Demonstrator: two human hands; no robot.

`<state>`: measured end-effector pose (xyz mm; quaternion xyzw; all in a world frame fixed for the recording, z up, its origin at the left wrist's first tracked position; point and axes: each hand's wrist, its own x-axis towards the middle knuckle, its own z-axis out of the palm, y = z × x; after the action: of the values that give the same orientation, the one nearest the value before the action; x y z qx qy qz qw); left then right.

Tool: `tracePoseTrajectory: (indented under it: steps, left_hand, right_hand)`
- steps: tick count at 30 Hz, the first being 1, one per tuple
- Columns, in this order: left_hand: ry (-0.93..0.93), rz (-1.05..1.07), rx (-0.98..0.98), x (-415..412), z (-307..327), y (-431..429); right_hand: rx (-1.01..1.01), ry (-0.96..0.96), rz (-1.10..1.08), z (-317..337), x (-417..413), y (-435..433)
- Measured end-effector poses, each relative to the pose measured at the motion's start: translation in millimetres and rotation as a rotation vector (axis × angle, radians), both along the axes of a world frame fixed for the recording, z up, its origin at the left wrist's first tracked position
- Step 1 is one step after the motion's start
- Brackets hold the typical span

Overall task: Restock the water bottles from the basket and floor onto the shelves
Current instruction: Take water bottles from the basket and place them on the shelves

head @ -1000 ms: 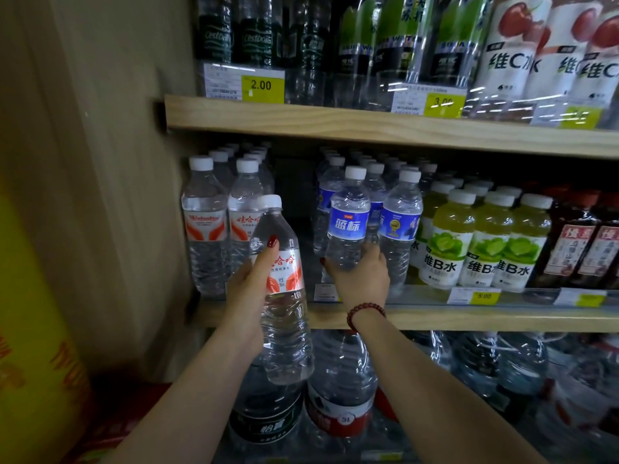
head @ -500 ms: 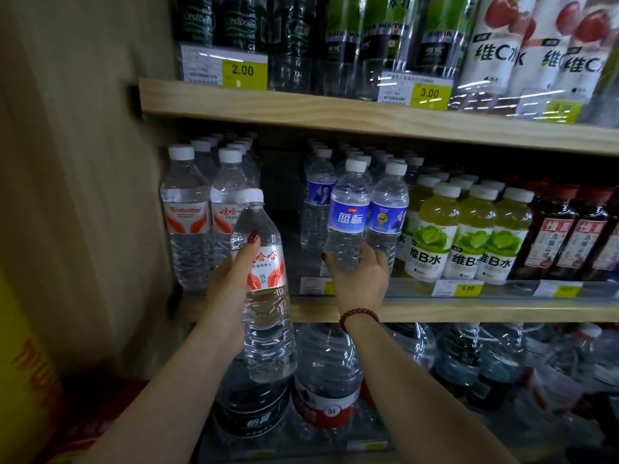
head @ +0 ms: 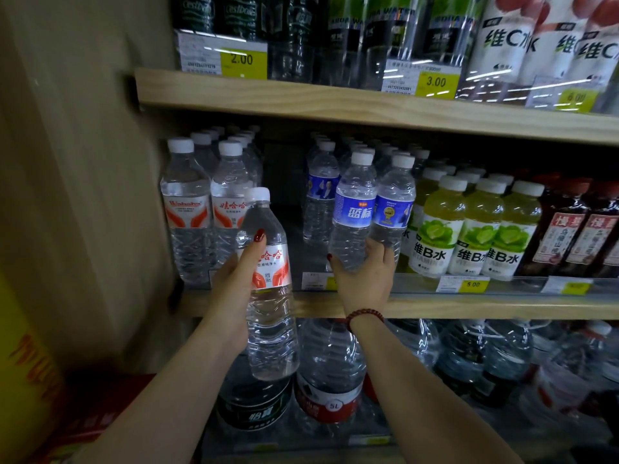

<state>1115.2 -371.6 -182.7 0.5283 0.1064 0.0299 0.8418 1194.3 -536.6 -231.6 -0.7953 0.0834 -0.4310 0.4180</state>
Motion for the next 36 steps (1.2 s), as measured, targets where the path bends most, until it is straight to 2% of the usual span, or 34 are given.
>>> tracePoseTrajectory:
  steps: [6,11,14,16,18,23,28,36]
  left_hand:
    - [-0.020,-0.021,-0.001,-1,0,-1]
    - [-0.040,-0.043,-0.028,-4,2,0]
    - [-0.062,-0.047,-0.046,-6,4,1]
    - [-0.092,-0.047,-0.038,-6,4,2]
    - [-0.112,-0.036,-0.023,-6,5,2]
    - [-0.150,-0.036,0.025,0,11,5]
    - [-0.189,-0.037,0.085,8,20,6]
    - [-0.238,-0.090,0.173,23,28,19]
  right_hand:
    - [0.075,-0.002,0.071,1,-1,-3]
    - [0.244,-0.156,0.275,10,-29,6]
    - [0.371,0.029,0.646,24,-50,17]
    - [0.326,0.205,0.835,27,-58,23]
    - [0.307,0.286,0.935,25,-63,29]
    - [0.289,0.285,0.933,27,-71,36]
    - [0.218,0.383,0.950,43,-71,41]
    - [0.449,0.366,0.964,60,-60,39]
